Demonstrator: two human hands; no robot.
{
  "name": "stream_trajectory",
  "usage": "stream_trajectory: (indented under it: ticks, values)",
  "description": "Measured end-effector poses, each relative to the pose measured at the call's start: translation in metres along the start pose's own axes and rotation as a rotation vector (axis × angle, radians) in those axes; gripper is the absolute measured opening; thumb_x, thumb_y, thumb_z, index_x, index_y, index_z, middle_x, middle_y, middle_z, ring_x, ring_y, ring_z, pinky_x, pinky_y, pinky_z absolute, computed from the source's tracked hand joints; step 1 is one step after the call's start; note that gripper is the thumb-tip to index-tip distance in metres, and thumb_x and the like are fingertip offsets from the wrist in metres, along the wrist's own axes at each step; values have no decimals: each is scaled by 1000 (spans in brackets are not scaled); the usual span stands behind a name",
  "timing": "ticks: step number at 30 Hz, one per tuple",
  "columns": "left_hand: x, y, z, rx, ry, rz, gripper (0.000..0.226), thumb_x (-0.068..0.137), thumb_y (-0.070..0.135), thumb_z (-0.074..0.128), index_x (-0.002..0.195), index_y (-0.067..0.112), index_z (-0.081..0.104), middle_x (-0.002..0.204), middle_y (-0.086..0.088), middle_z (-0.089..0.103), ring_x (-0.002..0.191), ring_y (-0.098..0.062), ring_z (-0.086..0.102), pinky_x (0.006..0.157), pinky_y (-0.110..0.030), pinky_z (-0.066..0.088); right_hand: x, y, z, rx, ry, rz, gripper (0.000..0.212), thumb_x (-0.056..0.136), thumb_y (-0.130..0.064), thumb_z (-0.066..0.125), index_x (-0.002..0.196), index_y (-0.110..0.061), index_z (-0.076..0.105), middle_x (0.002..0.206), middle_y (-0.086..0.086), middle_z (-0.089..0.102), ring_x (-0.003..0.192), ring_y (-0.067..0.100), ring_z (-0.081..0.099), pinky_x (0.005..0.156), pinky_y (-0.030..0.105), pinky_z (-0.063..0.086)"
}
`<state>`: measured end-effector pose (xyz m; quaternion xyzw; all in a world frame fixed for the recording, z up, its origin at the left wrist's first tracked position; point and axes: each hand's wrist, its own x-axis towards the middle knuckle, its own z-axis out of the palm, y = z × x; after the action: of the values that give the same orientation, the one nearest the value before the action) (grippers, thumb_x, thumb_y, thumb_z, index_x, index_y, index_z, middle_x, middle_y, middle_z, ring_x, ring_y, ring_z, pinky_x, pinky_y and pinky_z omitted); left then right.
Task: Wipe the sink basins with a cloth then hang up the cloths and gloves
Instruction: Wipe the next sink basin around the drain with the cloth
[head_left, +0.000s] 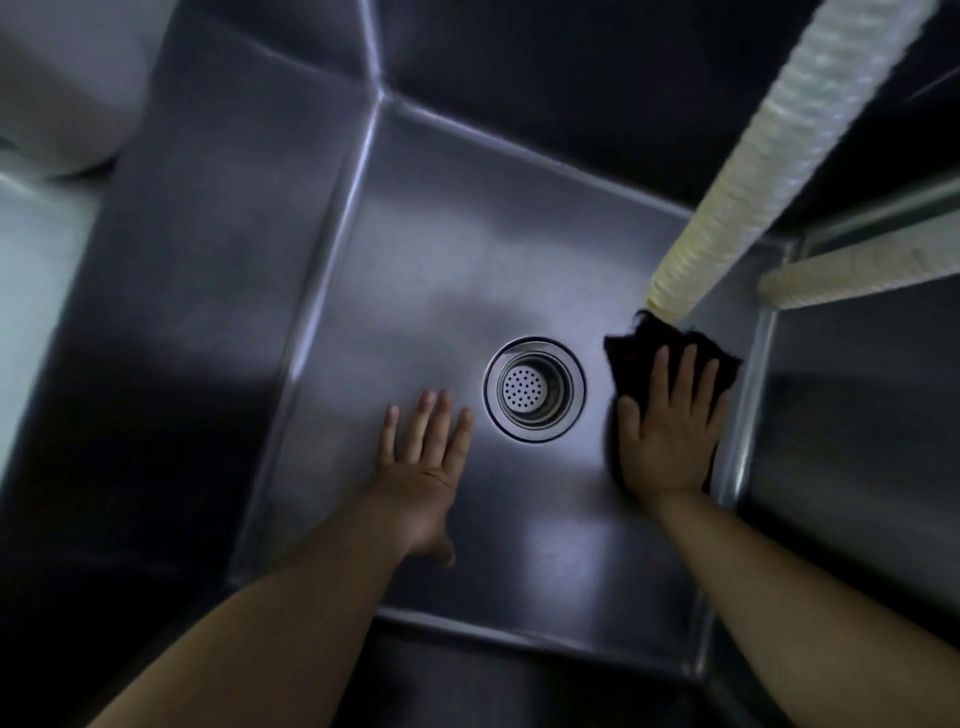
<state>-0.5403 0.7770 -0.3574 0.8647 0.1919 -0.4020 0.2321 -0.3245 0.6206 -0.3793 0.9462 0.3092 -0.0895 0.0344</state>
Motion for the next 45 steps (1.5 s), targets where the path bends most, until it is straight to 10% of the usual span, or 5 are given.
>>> stream_trajectory:
  ticks: [18, 29, 37, 45]
  values:
    - [9, -6, 12, -12, 51, 40, 155, 49, 54, 76, 100, 14, -64, 110, -8, -70, 109, -27, -62, 83, -53, -45, 104, -275, -7, 17, -14, -555, 65, 95, -50, 24, 151, -19, 14, 159, 7, 11, 145, 32, 2, 115, 54, 3]
    - [6, -4, 10, 14, 64, 10, 161, 43, 58, 79, 116, 18, -59, 123, -11, -64, 114, -27, -60, 84, -52, -45, 163, -131, -28, -73, 19, -563, 64, 95, -46, 29, 152, -20, 13, 159, 3, 10, 146, 22, 4, 117, 40, -3]
    - [8, -3, 15, 14, 76, 2, 160, 43, 58, 78, 113, 18, -60, 122, -11, -65, 112, -27, -61, 84, -51, -45, 146, 29, -22, -113, 0, -135, 65, 92, -41, 21, 150, -12, 19, 157, 14, 16, 144, 33, 11, 116, 50, 8]
    - [7, -1, 16, 24, 107, -14, 160, 41, 61, 76, 115, 19, -59, 121, -11, -65, 112, -27, -60, 86, -51, -43, 84, 21, -7, -22, 38, 106, 70, 88, -48, 25, 150, -16, 21, 156, 15, 18, 143, 35, 13, 114, 51, 4]
